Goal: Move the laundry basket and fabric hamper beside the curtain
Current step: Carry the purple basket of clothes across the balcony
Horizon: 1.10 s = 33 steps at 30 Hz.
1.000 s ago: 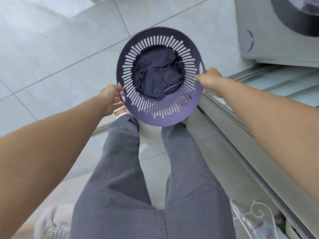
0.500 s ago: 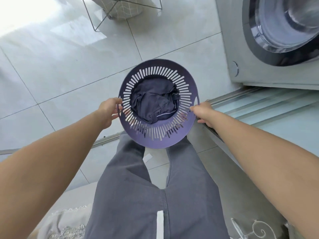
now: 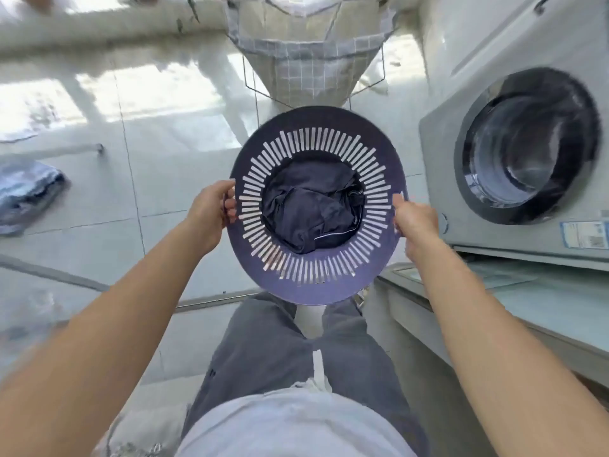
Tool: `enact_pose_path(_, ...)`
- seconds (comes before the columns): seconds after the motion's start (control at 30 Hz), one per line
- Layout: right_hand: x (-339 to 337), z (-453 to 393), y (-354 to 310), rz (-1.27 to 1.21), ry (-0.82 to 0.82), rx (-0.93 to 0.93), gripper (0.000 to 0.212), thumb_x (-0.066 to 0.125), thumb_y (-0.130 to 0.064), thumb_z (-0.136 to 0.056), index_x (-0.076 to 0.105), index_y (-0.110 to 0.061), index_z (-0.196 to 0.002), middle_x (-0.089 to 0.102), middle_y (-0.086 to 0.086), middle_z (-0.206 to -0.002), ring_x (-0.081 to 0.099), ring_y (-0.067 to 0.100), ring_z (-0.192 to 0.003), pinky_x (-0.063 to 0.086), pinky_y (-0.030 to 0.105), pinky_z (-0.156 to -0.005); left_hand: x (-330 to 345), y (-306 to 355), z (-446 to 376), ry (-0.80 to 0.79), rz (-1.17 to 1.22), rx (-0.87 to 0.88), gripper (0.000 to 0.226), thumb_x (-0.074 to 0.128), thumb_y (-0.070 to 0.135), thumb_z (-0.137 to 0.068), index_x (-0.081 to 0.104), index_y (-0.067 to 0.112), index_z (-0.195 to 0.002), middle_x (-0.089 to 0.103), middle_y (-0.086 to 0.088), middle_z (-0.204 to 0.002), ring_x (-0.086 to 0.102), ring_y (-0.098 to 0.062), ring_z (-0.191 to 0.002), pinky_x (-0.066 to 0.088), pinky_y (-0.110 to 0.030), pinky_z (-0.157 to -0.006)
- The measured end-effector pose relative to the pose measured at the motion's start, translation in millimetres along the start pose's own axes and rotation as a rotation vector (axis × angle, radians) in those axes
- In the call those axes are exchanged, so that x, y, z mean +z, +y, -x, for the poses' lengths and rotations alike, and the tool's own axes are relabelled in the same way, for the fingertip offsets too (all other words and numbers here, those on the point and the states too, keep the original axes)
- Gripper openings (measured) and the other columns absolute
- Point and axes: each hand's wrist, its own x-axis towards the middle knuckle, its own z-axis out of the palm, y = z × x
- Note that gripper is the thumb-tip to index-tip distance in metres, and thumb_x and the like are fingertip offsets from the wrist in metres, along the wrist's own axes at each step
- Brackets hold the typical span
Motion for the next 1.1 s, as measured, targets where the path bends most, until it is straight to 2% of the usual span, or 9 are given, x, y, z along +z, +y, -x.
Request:
enact_pose_path(0.07,6,27,-27,-0.113,0.005,-0.044,0.026,0.063,-0.031,-0.083,0.055,-0.016,-0.063,0.056,-0.005,-0.044,0.048,0.02,-0.052,0.038,0.03,-0.049,-18,22,21,0.015,0.049,0.075,0.03,0.05,0.027,-0.096,0.04,0.021,-0.068,0.031,0.006,-0.053,0.027,-0.013,-0.051,0.023,-0.026,-0.054)
enact_pose_path(0.13,12,51,-51,-0.198,-0.043,-0.079,0.023,0.065,-0.026,-0.088,0.059,-0.013,-0.069,0.058,-0.006,-0.041,0.048,0.016,-0.049,0.038,0.028,-0.047,-37,40,42,0.023,0.093,0.134,0.029,0.051,0.026,-0.094,0.038,0.022,-0.068,0.028,0.005,-0.057,0.026,-0.013,-0.053,0.021,-0.027,-0.055)
enact_pose_path(0.27,28,106,-105,-0.295,-0.223,-0.208,0.025,0.065,-0.027,-0.093,0.068,-0.006,-0.079,0.072,0.003,-0.064,0.059,0.014,-0.055,0.047,0.02,-0.047,-85,77,85,0.071,0.193,0.266,0.032,0.054,0.025,-0.093,0.037,0.023,-0.067,0.026,0.005,-0.055,0.021,-0.013,-0.052,0.015,-0.029,-0.055)
enact_pose_path(0.37,42,137,-143,-0.33,-0.358,-0.257,0.031,0.066,-0.035,-0.092,0.069,-0.005,-0.084,0.071,0.004,-0.076,0.047,0.01,-0.047,0.037,0.021,-0.042,-110,100,111,0.135,0.131,0.381,0.037,0.058,0.025,-0.09,0.033,0.024,-0.063,0.024,0.006,-0.053,0.019,-0.012,-0.049,0.015,-0.03,-0.053)
enact_pose_path(0.5,61,170,-195,-0.291,-0.47,-0.291,0.038,0.069,-0.047,-0.086,0.059,-0.014,-0.071,0.061,-0.001,-0.066,0.035,0.008,-0.04,0.026,0.021,-0.037,-135,128,137,0.265,0.113,0.514,0.039,0.062,0.024,-0.084,0.032,0.023,-0.057,0.028,0.007,-0.047,0.023,-0.01,-0.041,0.019,-0.024,-0.04)
enact_pose_path(0.63,79,191,-239,-0.238,-0.574,-0.333,0.041,0.067,-0.05,-0.086,0.049,-0.019,-0.065,0.048,-0.004,-0.058,0.03,0.006,-0.034,0.021,0.016,-0.031,-155,149,152,0.356,0.184,0.566,0.042,0.059,0.02,-0.086,0.031,0.024,-0.056,0.026,0.008,-0.045,0.02,-0.009,-0.039,0.018,-0.019,-0.037)
enact_pose_path(0.9,118,206,-328,-0.188,-0.673,-0.473,0.03,0.073,-0.038,-0.086,0.056,-0.017,-0.07,0.05,-0.003,-0.058,0.032,0.006,-0.036,0.025,0.017,-0.03,-169,200,166,0.495,0.296,0.677,0.04,0.059,0.021,-0.084,0.029,0.025,-0.059,0.024,0.008,-0.046,0.018,-0.009,-0.04,0.016,-0.022,-0.039)
enact_pose_path(1.1,132,203,-414,-0.153,-0.816,-0.58,0.03,0.07,-0.034,-0.088,0.053,-0.016,-0.071,0.047,-0.002,-0.06,0.032,0.007,-0.039,0.025,0.018,-0.032,-167,266,166,0.595,0.364,0.777,0.039,0.061,0.022,-0.083,0.029,0.026,-0.06,0.022,0.009,-0.047,0.016,-0.009,-0.041,0.014,-0.024,-0.041)
